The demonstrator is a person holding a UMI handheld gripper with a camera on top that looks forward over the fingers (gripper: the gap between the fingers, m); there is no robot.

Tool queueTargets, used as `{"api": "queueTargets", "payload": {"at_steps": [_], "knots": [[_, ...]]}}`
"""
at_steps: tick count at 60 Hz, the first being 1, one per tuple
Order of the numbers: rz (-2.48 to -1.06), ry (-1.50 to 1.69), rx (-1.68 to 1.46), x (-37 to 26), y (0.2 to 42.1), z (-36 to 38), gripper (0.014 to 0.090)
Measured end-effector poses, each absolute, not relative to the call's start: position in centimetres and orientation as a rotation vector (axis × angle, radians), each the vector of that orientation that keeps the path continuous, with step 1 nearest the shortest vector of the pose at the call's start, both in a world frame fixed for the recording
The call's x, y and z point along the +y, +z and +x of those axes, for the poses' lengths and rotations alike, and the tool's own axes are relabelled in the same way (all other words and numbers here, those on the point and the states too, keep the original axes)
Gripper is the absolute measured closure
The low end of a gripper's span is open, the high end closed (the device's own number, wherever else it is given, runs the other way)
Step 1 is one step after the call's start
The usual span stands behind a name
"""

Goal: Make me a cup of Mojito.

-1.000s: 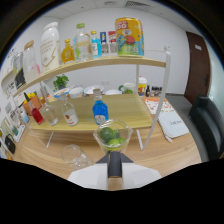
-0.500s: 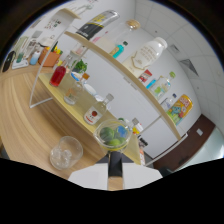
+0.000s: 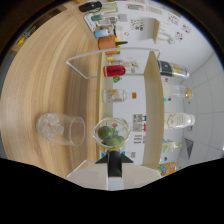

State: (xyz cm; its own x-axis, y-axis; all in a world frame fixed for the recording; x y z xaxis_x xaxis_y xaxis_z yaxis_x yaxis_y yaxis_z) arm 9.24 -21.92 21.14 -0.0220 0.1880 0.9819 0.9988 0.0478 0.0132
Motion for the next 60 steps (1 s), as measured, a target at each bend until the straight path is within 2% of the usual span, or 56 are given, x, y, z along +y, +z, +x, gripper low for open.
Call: {"api": "queueTargets", "payload": {"at_steps": [11, 24, 38, 43, 50, 60], "knots": [[-1.241, -1.123, -1.485, -22.3, 20.0, 9.1, 0.0891], [-1.309, -1.047, -1.366, -22.4, 21.4, 8.9, 0.0891], [-1.551, -0.775, -0.815, -22.6, 27.6, 13.2, 0.0891], [-1.658, -0.631, -0.581, -23.5, 28.1, 16.2, 0.0889], [-1.831, -0.389, -0.269, -24.4, 25.3, 20.6, 0.0890], [-2.067, -0.136, -0.035, -25.1, 15.7, 24.2, 0.0891]]}}
